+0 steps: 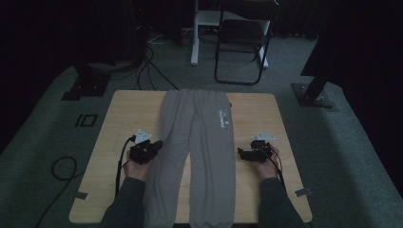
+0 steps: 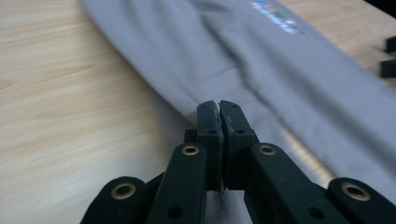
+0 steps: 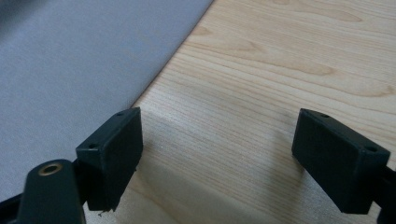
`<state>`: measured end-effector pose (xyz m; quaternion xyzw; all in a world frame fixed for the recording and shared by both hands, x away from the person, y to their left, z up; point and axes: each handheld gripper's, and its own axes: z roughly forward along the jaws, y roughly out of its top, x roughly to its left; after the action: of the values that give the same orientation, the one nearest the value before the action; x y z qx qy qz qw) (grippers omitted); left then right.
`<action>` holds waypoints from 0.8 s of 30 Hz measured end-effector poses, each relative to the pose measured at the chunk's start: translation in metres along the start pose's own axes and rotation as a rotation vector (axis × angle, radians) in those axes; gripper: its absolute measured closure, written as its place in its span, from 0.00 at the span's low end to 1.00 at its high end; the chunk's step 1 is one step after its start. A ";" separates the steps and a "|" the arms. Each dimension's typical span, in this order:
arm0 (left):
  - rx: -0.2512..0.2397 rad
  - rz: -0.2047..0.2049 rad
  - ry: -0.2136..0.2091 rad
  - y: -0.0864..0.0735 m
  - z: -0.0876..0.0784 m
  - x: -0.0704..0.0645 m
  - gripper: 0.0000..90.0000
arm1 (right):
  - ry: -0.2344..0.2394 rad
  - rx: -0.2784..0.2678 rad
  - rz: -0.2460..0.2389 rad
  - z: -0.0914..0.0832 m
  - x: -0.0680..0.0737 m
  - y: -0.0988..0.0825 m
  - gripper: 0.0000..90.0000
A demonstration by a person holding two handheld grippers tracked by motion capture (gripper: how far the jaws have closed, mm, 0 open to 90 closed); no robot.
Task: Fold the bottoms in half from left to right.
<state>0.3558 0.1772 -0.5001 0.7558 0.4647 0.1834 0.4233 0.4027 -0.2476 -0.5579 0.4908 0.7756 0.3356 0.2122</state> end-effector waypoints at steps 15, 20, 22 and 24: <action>0.009 0.096 -0.184 0.050 0.056 -0.070 0.98 | 0.005 0.001 -0.005 0.000 -0.001 0.000 0.18; 0.011 0.120 -0.228 0.063 0.085 -0.097 0.98 | 0.003 -0.001 0.001 -0.001 -0.005 -0.001 0.20; 0.024 0.127 -0.240 0.068 0.097 -0.106 0.98 | 0.000 -0.007 0.005 -0.002 -0.007 -0.002 0.23; 0.027 0.140 -0.253 0.074 0.106 -0.118 0.98 | -0.005 -0.008 0.009 -0.002 -0.008 -0.002 0.23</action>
<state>0.4080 0.0112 -0.4874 0.8093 0.3560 0.1094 0.4543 0.4035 -0.2564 -0.5576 0.4943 0.7716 0.3383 0.2144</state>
